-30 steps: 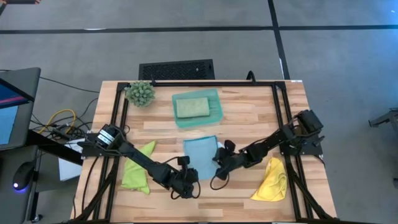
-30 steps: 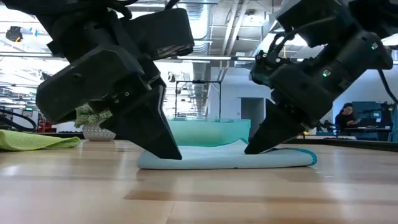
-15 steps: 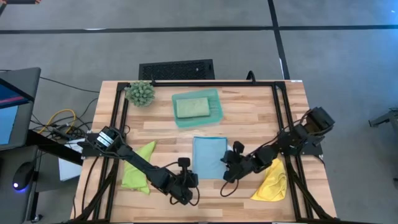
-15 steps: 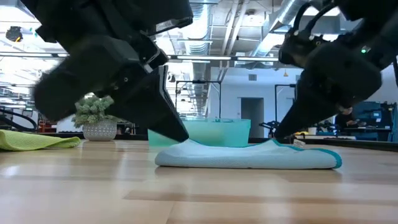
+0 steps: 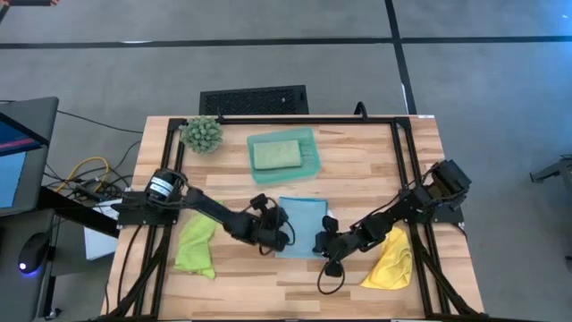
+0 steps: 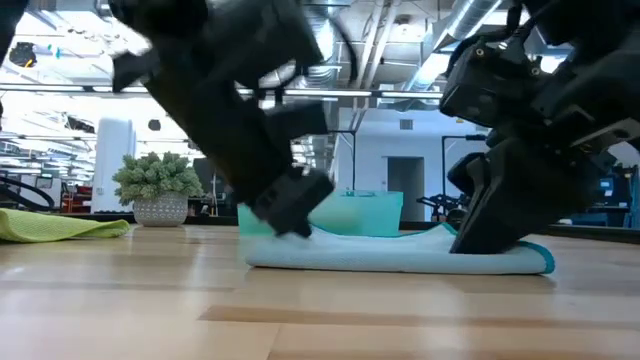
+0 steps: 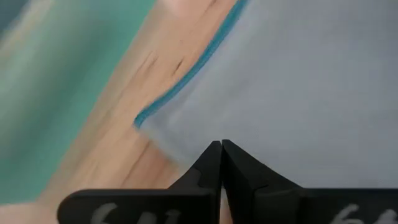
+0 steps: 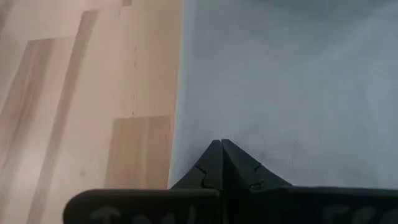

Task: Fold microfiber towels
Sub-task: Fold the blue towel

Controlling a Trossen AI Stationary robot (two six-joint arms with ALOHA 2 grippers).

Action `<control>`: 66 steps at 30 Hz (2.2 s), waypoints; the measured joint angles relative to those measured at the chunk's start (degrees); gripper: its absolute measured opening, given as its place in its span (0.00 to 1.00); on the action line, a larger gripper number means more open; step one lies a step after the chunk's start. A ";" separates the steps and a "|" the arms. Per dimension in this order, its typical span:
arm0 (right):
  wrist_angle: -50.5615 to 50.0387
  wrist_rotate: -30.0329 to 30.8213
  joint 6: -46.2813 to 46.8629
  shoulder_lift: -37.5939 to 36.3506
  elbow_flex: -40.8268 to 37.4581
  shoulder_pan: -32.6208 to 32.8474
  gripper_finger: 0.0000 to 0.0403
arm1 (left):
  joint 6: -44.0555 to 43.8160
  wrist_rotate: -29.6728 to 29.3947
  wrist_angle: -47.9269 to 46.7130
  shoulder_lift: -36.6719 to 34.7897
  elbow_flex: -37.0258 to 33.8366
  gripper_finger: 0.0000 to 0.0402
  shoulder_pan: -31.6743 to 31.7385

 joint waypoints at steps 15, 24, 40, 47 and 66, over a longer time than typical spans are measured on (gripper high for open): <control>-2.46 22.49 10.69 -3.44 -0.33 -2.73 0.04 | 7.09 -6.29 2.44 0.09 1.62 0.01 -3.50; -10.95 22.40 14.30 -2.57 -1.35 -10.62 0.04 | 0.26 -2.72 3.32 0.00 -2.34 0.01 -0.23; -9.15 24.79 10.93 -10.63 -2.92 -0.92 0.03 | 7.71 0.03 5.83 -3.38 -0.19 0.01 -3.56; 16.01 15.93 -4.05 -3.94 -1.93 4.59 0.09 | 4.40 3.56 0.90 -3.07 0.02 0.01 -2.69; -4.67 7.97 -12.87 14.81 20.09 0.86 0.40 | 2.73 10.53 -2.59 -2.78 0.02 0.01 -1.81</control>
